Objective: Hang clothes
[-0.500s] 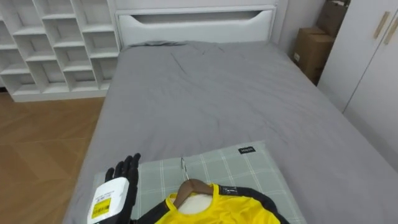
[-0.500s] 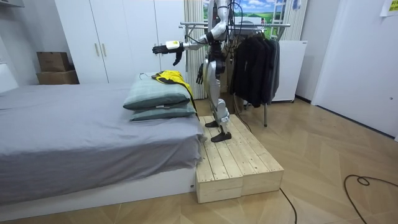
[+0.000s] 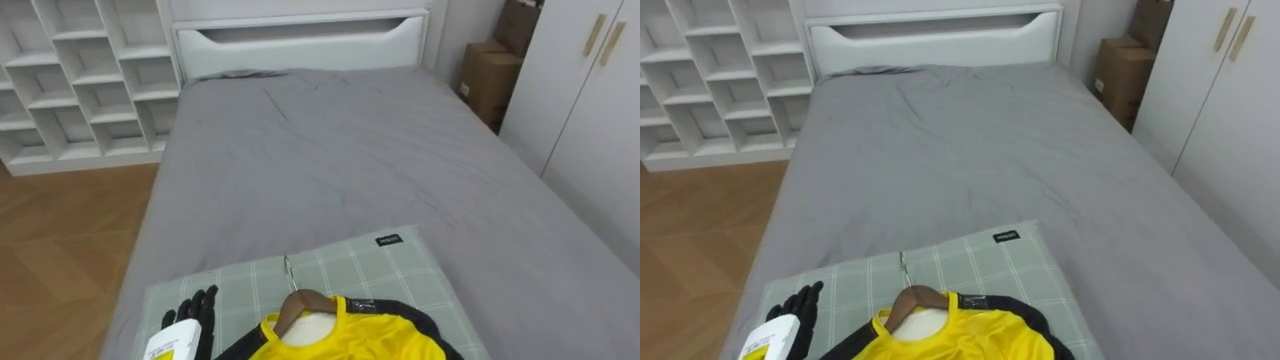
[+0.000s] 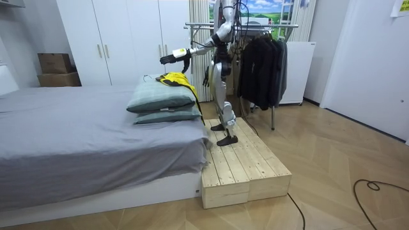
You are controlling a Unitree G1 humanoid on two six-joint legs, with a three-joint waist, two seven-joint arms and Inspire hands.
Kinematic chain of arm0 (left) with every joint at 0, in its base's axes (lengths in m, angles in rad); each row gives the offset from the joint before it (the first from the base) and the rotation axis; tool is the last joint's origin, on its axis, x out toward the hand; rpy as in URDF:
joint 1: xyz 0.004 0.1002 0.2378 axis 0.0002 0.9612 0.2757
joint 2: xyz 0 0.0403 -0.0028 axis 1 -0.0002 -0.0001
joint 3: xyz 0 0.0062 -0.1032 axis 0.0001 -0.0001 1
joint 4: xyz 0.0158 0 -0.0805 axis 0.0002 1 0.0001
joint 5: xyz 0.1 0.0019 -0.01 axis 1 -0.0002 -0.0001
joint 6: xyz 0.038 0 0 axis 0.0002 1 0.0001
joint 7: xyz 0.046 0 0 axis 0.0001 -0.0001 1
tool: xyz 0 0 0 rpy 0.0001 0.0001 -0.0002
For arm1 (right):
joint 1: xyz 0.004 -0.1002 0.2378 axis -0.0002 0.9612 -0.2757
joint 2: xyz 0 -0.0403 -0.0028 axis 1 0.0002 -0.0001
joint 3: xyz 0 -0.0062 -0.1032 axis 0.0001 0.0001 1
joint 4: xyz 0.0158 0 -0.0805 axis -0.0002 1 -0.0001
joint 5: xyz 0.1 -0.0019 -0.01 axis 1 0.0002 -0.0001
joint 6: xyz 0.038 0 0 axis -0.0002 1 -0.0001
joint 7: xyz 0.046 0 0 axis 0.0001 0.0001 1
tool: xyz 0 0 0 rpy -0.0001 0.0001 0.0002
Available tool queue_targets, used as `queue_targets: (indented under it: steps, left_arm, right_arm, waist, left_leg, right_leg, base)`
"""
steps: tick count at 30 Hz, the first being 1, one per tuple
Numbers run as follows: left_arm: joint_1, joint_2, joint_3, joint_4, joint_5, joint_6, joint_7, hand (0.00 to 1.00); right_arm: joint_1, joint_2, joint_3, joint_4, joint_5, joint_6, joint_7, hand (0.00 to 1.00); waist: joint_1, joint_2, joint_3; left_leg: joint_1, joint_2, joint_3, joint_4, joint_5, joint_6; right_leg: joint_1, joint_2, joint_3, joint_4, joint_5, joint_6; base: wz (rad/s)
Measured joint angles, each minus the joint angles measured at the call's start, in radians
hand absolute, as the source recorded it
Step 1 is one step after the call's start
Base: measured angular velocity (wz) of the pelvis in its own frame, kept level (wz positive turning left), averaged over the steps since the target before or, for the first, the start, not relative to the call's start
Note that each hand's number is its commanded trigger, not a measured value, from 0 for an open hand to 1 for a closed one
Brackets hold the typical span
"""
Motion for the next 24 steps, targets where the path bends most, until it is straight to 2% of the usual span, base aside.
queue_targets:
  steps: [7, 10, 13, 15, 24]
  left_arm:
    - [-0.002, -0.001, 0.006, 0.000, 0.000, -0.002, 0.022, 0.00]
    - [-0.002, -0.001, 0.006, 0.009, -0.001, -0.011, 0.040, 0.00]
    - [-0.002, -0.010, 0.007, 0.030, -0.001, -0.014, 0.061, 0.00]
    - [-0.002, -0.019, 0.007, 0.041, -0.001, -0.015, 0.065, 0.00]
    - [-0.027, -0.027, 0.010, 0.046, -0.001, -0.016, 0.067, 0.00]
  right_arm:
    - [0.001, 0.000, -0.022, 0.006, -0.001, -0.002, -0.009, 0.00]
    - [0.002, 0.000, -0.020, 0.002, 0.000, -0.003, -0.011, 0.00]
    - [0.003, -0.001, -0.020, 0.000, 0.000, -0.007, -0.011, 0.00]
    - [0.003, -0.001, -0.019, 0.000, -0.001, -0.011, -0.011, 0.00]
    - [0.002, 0.000, -0.019, 0.005, -0.003, -0.012, -0.021, 0.00]
  waist:
    - [-0.009, 0.002, 0.0024]
    - [-0.010, -0.004, 0.0061]
    - [-0.010, -0.004, 0.0063]
    - [-0.012, -0.006, 0.0059]
    - [-0.025, -0.019, 0.0010]
  left_leg:
    - [0.001, -0.001, -0.001, -0.004, 0.000, 0.000]
    - [0.001, -0.001, 0.000, -0.007, 0.000, -0.001]
    - [0.001, -0.001, 0.001, -0.010, 0.000, -0.001]
    - [0.001, -0.001, 0.000, -0.012, 0.001, -0.001]
    - [-0.009, -0.001, -0.003, -0.008, 0.001, -0.001]
  right_leg:
    - [0.000, 0.000, 0.014, 0.000, 0.000, 0.000]
    - [0.000, 0.000, 0.014, 0.000, 0.000, 0.000]
    - [-0.001, 0.000, 0.013, 0.000, 0.000, 0.000]
    - [-0.002, 0.000, 0.013, 0.000, 0.000, 0.000]
    - [-0.013, 0.000, 0.002, 0.000, 0.000, 0.000]
  base:
    - [0.00]
    - [0.00]
    - [0.00]
    - [0.00]
    - [0.00]
